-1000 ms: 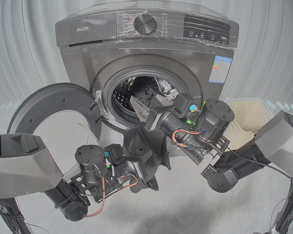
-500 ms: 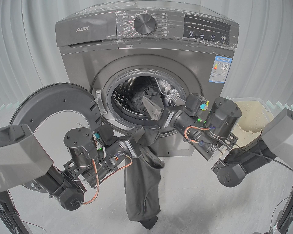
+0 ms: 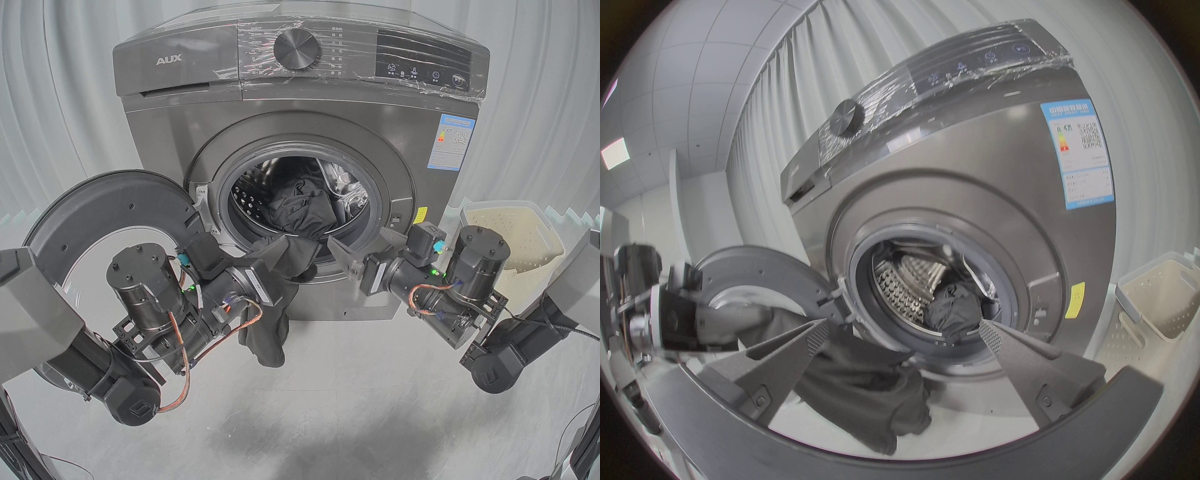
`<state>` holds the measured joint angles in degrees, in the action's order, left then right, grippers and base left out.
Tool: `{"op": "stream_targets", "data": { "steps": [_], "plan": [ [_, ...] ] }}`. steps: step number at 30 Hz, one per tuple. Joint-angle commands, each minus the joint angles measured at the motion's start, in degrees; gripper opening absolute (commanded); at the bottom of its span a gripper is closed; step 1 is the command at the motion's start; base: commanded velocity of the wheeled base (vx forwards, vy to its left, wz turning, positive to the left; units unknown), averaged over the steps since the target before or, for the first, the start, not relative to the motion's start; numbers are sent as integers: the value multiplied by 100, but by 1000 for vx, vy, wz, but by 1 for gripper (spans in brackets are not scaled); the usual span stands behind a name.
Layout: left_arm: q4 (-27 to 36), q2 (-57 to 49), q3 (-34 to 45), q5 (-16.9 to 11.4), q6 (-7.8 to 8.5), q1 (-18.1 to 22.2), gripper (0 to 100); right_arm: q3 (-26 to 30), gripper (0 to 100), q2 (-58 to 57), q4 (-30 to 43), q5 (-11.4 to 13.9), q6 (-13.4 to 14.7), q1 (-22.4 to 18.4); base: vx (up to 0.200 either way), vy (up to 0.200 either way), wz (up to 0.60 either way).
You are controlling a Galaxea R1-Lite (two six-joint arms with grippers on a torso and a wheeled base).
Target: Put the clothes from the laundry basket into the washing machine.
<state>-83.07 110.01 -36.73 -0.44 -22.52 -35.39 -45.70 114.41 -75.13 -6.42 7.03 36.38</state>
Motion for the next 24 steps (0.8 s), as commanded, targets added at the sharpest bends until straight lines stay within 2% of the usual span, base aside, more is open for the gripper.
{"op": "stream_targets", "data": {
  "steps": [1, 17, 24],
  "plan": [
    [1, -199, -133, 0, 28, 50, 0, 457, 100, 20, -10, 133, -62, -69, 0, 0, 0],
    [1, -164, -379, -9, 28, 190, 0, 1775, 100, 301, -81, 678, -325, -34, 0, 0, 0],
    [1, -181, -361, -9, 28, 182, 0, 1925, 100, 407, -89, 686, -334, 19, 0, 0, 0]
  ]
}}
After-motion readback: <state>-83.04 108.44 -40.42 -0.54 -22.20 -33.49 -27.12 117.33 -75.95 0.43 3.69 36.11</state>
